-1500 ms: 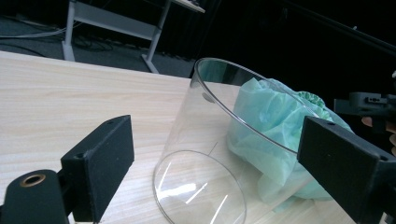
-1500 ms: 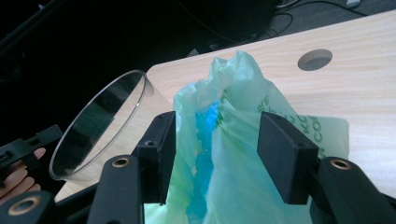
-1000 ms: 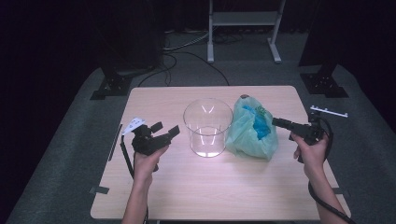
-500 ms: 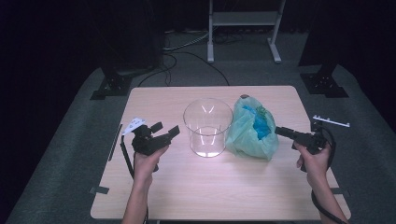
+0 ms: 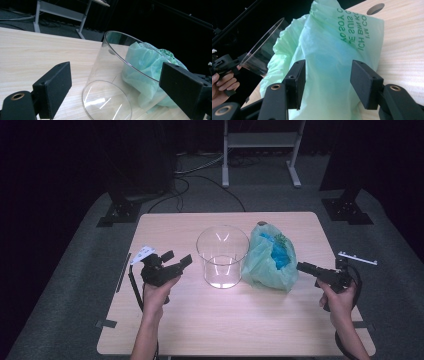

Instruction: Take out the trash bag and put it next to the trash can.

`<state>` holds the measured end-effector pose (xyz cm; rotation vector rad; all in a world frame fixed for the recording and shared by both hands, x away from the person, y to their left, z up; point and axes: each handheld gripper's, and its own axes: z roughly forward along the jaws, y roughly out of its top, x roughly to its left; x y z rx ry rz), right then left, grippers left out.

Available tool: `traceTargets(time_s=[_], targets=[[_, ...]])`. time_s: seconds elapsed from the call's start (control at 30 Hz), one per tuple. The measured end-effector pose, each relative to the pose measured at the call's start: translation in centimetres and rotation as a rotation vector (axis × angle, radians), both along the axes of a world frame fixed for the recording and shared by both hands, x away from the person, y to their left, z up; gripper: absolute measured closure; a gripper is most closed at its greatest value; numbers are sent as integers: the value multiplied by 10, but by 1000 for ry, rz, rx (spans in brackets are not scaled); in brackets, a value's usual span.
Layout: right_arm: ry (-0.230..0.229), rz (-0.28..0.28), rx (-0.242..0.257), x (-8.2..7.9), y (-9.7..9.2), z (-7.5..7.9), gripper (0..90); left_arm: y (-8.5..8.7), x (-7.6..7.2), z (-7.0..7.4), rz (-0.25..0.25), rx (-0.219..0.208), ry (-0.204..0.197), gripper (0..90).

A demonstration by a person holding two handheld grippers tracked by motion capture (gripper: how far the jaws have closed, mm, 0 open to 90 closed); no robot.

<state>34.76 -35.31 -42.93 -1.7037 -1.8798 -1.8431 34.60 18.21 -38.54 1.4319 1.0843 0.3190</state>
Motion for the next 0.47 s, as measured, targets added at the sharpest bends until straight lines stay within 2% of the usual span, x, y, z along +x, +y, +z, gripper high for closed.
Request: traceTargets(time_s=[0.27, 0.47], targets=[[-5, -2, -4, -9, -2, -7, 459, 0, 0, 0, 1, -1, -1, 99], [-35, -17, -20, -26, -2, -12, 446, 0, 0, 1, 0, 1, -4, 98]])
